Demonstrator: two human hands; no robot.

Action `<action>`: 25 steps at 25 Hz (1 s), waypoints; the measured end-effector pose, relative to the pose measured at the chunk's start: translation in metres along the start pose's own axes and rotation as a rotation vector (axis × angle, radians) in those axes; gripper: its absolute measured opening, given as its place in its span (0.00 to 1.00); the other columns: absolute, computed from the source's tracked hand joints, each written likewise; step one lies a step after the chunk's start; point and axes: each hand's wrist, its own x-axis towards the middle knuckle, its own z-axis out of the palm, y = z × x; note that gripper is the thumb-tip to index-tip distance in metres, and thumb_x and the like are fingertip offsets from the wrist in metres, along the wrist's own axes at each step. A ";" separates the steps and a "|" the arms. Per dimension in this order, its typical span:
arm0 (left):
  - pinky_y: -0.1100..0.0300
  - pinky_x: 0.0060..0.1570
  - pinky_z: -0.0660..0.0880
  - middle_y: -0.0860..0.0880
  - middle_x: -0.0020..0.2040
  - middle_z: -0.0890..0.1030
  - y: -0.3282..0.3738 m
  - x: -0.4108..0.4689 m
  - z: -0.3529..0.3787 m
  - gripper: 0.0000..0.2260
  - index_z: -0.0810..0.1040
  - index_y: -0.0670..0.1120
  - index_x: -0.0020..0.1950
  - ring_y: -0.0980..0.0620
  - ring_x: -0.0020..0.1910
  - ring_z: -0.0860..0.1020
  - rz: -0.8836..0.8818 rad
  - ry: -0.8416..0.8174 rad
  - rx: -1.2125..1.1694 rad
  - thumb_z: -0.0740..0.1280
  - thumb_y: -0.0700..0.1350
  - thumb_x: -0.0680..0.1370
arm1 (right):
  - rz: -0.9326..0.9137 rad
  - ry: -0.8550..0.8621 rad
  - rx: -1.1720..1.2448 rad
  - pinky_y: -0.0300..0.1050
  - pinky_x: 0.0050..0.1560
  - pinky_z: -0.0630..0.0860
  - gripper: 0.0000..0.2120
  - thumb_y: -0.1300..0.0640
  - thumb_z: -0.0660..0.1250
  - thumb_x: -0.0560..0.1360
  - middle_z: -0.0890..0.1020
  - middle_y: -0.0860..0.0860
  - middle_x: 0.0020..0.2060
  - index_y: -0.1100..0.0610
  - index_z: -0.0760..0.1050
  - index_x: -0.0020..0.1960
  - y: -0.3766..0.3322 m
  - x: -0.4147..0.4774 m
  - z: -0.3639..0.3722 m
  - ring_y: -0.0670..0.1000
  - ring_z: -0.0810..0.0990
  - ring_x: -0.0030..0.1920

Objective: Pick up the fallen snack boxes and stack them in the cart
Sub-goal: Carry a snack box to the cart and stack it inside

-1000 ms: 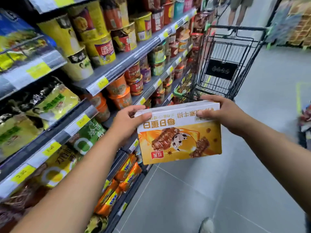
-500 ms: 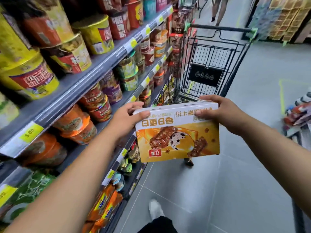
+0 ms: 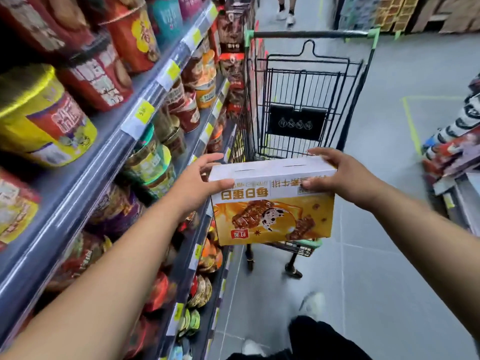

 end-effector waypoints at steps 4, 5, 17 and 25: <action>0.52 0.67 0.71 0.54 0.64 0.75 0.006 0.078 0.014 0.35 0.72 0.67 0.60 0.55 0.64 0.74 0.044 -0.073 0.148 0.80 0.63 0.55 | 0.020 0.002 -0.097 0.40 0.47 0.76 0.43 0.47 0.82 0.56 0.74 0.50 0.61 0.42 0.69 0.67 0.015 0.066 -0.032 0.53 0.76 0.56; 0.52 0.67 0.71 0.54 0.65 0.75 0.008 0.097 0.018 0.36 0.72 0.66 0.60 0.55 0.65 0.74 0.047 -0.087 0.146 0.80 0.63 0.55 | 0.022 0.002 -0.124 0.42 0.49 0.77 0.43 0.48 0.83 0.57 0.73 0.50 0.61 0.43 0.68 0.69 0.019 0.085 -0.042 0.53 0.75 0.58; 0.51 0.69 0.65 0.45 0.68 0.66 -0.020 0.301 0.066 0.48 0.57 0.49 0.77 0.45 0.68 0.67 0.163 -0.282 0.939 0.79 0.57 0.64 | 0.023 -0.122 -0.890 0.56 0.61 0.75 0.51 0.40 0.79 0.60 0.62 0.55 0.68 0.52 0.55 0.73 0.077 0.270 -0.069 0.59 0.75 0.59; 0.50 0.68 0.66 0.44 0.63 0.68 -0.076 0.439 0.083 0.45 0.60 0.46 0.74 0.44 0.63 0.68 0.262 -0.504 1.308 0.74 0.64 0.65 | 0.276 -0.116 -0.936 0.55 0.55 0.79 0.48 0.44 0.78 0.62 0.66 0.56 0.64 0.54 0.55 0.72 0.135 0.360 -0.022 0.57 0.75 0.58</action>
